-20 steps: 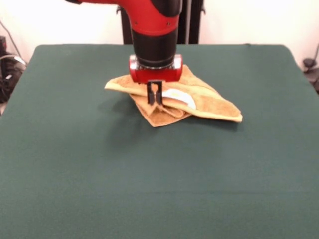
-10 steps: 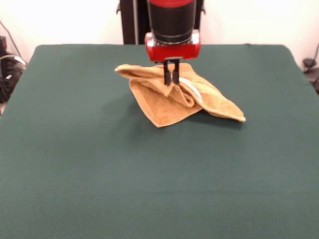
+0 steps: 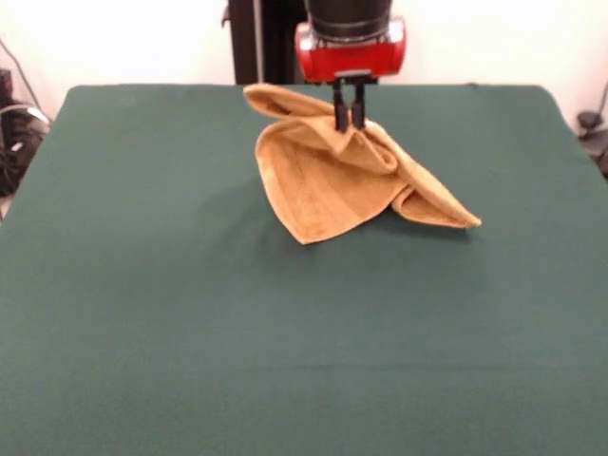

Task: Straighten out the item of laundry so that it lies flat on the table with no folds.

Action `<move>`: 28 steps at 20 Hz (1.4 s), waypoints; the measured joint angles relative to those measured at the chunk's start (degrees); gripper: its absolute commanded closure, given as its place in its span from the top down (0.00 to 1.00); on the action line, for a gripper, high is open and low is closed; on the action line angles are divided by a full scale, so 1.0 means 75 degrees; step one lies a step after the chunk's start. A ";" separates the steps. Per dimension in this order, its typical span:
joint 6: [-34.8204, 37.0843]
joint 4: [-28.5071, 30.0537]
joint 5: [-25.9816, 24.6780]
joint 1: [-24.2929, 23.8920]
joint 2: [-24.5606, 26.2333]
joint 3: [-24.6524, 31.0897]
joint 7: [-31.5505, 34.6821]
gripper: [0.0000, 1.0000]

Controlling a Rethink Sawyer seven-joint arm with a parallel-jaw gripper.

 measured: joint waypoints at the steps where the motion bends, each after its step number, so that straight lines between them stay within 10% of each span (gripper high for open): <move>1: 0.0000 0.0109 0.0152 -0.0088 -0.0094 0.0062 0.0000 0.00; 17: 0.1264 0.0393 0.1756 -0.2222 -0.0401 0.1190 0.0000 0.00; 28: 0.2426 -0.0579 0.2923 -0.2516 0.0317 0.1522 0.0000 0.00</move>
